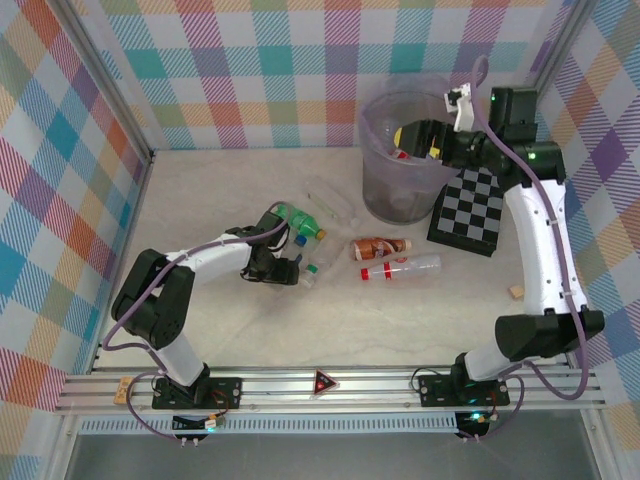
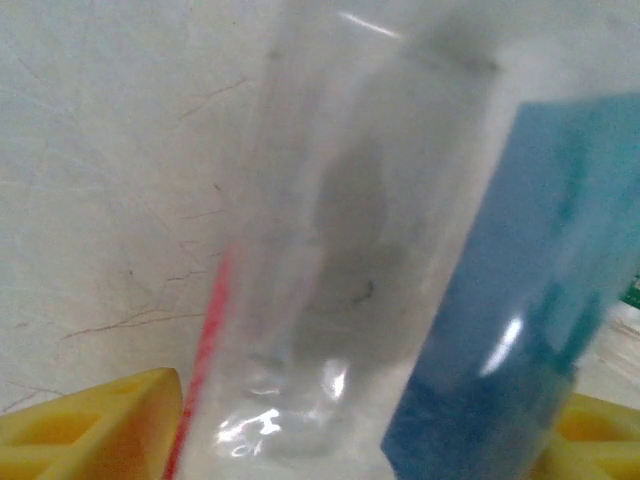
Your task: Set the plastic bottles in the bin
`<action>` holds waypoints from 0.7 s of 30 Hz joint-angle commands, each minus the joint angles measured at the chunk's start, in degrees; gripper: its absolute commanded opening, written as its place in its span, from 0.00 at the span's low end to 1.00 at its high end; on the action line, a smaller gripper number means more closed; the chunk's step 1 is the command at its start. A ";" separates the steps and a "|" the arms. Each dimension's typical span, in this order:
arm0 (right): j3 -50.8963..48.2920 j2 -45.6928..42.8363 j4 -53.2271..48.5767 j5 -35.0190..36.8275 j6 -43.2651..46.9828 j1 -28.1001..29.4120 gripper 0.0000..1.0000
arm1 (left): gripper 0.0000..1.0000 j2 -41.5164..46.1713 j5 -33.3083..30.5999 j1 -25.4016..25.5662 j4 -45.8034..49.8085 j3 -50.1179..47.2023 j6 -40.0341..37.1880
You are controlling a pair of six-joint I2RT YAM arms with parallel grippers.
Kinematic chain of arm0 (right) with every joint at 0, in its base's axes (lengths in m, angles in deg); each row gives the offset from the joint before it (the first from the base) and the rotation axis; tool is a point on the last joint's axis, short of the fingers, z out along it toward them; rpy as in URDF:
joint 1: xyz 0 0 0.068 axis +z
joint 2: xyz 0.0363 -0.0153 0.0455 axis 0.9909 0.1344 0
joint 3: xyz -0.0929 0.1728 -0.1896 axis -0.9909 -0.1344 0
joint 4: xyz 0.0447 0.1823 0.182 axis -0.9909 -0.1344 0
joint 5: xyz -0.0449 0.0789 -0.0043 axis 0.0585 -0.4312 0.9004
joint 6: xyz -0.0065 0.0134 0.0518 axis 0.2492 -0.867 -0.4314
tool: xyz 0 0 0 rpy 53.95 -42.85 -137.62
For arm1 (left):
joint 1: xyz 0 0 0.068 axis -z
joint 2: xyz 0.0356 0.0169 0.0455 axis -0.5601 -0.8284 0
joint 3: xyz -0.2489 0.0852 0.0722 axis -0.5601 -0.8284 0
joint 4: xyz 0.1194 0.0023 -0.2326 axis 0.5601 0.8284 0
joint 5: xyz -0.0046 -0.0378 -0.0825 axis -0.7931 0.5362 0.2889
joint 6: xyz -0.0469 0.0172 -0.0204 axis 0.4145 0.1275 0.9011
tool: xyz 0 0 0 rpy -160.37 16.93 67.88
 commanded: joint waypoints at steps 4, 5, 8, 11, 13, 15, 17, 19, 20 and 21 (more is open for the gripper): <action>-13.05 -8.27 9.03 -5.11 -3.69 -0.29 1.00 | 0.57 -0.38 -1.59 0.66 -1.28 -0.77 -0.76; -15.36 -9.39 10.23 -5.29 -4.46 -0.31 1.00 | 0.56 -0.28 -1.66 0.65 -1.34 -0.89 -0.70; -22.96 -11.90 14.81 -7.10 -7.61 -0.29 0.99 | 0.53 0.03 -2.03 0.67 -1.09 -0.73 -0.67; -25.68 -12.59 17.09 -10.15 -9.41 -0.30 0.99 | 0.52 0.73 -1.97 0.65 -0.15 0.15 -0.67; -26.60 -12.84 17.92 -11.08 -10.42 -0.07 0.99 | 0.52 1.85 -1.85 0.67 0.86 0.91 -0.67; -27.72 -13.21 18.71 -10.97 -11.01 0.48 1.00 | 0.51 3.10 -1.72 0.67 1.81 1.62 -0.76; -29.21 -13.49 19.99 -10.77 -11.90 1.47 0.99 | 0.50 4.60 -1.34 0.67 3.15 2.67 -0.76; -30.14 -13.12 20.86 -10.19 -12.71 3.36 0.99 | 0.48 7.04 -0.50 0.67 4.35 3.86 -0.54; -30.20 -12.69 20.75 -9.44 -12.79 4.49 0.99 | 0.48 8.13 0.13 0.66 4.54 4.32 -0.18; -30.11 -12.00 20.39 -8.22 -12.58 5.98 1.00 | 0.48 9.32 1.70 0.66 4.60 4.94 0.30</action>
